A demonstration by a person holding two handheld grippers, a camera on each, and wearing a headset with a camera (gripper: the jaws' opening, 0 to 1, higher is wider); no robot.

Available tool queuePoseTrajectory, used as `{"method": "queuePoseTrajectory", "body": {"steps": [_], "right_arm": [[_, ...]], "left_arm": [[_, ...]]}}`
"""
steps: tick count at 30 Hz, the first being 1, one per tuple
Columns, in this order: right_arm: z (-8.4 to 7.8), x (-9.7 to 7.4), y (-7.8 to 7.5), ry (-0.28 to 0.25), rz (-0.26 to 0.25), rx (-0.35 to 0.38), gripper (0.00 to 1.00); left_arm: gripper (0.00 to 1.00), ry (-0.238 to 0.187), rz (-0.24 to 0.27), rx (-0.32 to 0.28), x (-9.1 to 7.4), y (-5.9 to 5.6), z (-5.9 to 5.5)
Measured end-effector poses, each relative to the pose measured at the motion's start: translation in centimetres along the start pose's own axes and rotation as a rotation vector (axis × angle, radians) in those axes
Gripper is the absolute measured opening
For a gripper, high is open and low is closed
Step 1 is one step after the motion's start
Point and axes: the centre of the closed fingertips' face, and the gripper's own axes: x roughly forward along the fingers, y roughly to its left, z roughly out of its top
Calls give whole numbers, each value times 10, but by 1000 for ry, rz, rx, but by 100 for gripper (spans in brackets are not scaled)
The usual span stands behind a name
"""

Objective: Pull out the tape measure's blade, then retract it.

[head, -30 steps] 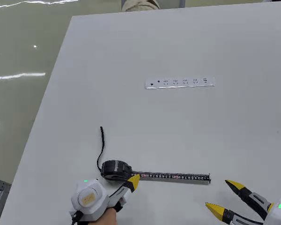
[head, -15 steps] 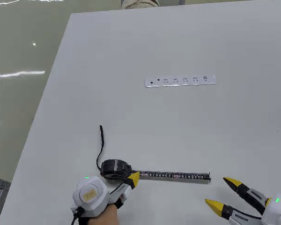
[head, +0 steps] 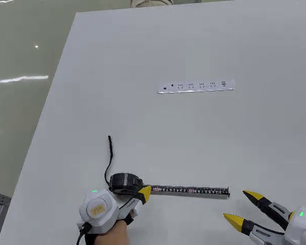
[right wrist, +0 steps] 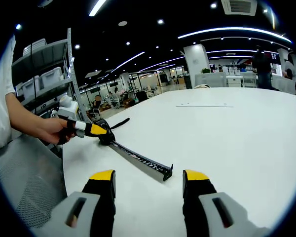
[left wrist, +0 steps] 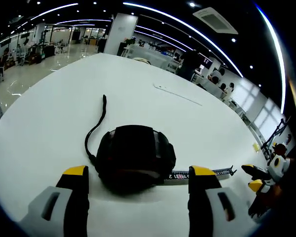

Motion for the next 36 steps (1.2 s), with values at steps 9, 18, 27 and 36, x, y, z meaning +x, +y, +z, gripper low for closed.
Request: {"method": "queuePoseTrajectory", "body": {"steps": [9,18,27,36], "right_arm": [[-1,1,-1,6,1,1,54],[-2,2,-5,12,-5,-2,53],[-2,2,-5,16,-6,1,53],[-4,3,-5,18,-5,4,52]], "left_arm": [[79,8,-5,6,3,-1,0],[77,12,-11,5,5,-2,1],[75,17,-18,0,7,-4,0],[74,18,-14,-5,7,-4,0]]}}
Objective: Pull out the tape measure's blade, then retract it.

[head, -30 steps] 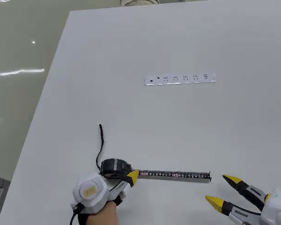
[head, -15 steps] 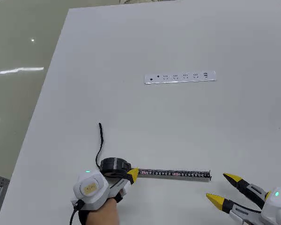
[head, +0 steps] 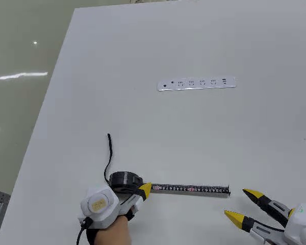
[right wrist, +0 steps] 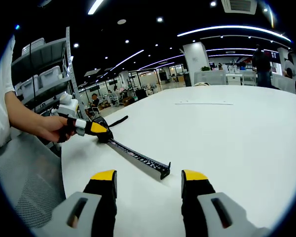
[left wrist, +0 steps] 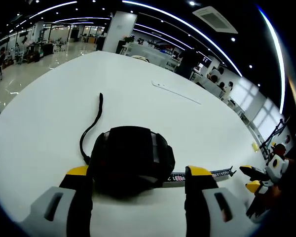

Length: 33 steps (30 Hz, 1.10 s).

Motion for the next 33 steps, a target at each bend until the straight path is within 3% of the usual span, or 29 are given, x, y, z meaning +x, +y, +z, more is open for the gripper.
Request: {"method": "queuePoseTrajectory", "body": {"steps": [17,21,33], "right_arm": [[1,5,-1,8,30,-7,52],[0,8,-1,18,43,-13,51],[-1,13,-1,26,60,-16,50]], "left_arm": [[68,4,37,-24,1,6,0],[67,1,47,-54,2,7,1],[66,3,72,-48,3,8,1]]}}
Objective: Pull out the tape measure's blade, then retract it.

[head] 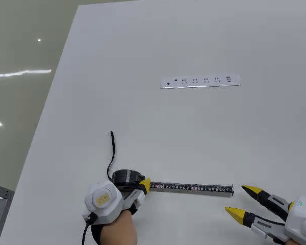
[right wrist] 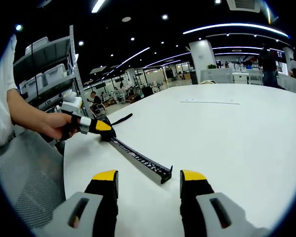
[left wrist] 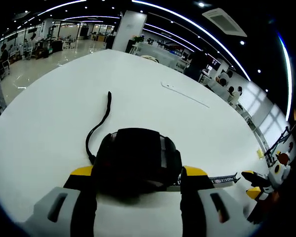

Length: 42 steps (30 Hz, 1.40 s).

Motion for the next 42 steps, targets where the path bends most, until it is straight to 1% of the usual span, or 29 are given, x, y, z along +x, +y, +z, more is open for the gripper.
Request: {"method": "queuePoseTrajectory", "body": {"steps": [5,13,22,28,37,42], "right_arm": [[-1,2,-1,3,6,4,49],[0,4,-1,2,12,3,48],[0,7,-2,7,33,-8,47],[0,9,-2,11,50,-8,47],[-2,12,-4,14,58,-9,46],[-2,13,-4,15,76,-7,47]], "left_arm": [[65,-1,10,-14,0,1,1],[66,0,19,-3,2,1,0],[66,4,29,-3,3,2,-1],[66,6,31,1,2,2,-1],[66,11,31,2,2,1,-1],[66,12,31,1,2,1,-1]]}}
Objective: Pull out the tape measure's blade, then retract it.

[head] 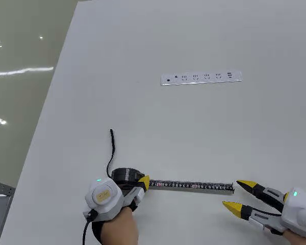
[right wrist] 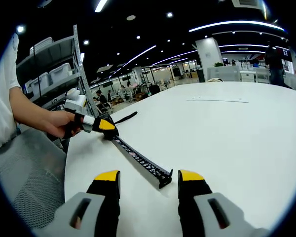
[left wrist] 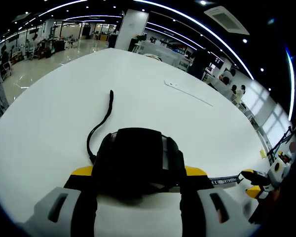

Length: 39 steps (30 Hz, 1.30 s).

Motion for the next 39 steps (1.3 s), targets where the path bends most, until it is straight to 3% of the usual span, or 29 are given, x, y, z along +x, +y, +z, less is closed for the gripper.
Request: {"method": "queuePoseTrajectory", "body": {"steps": [16,39], "right_arm": [[-10,9,-9,66,110,-21,44],[-12,24,-9,60,227,-50,23]], "left_arm": [[66,2,0,-5,0,1,0],[66,11,1,-3,0,1,-1]]}}
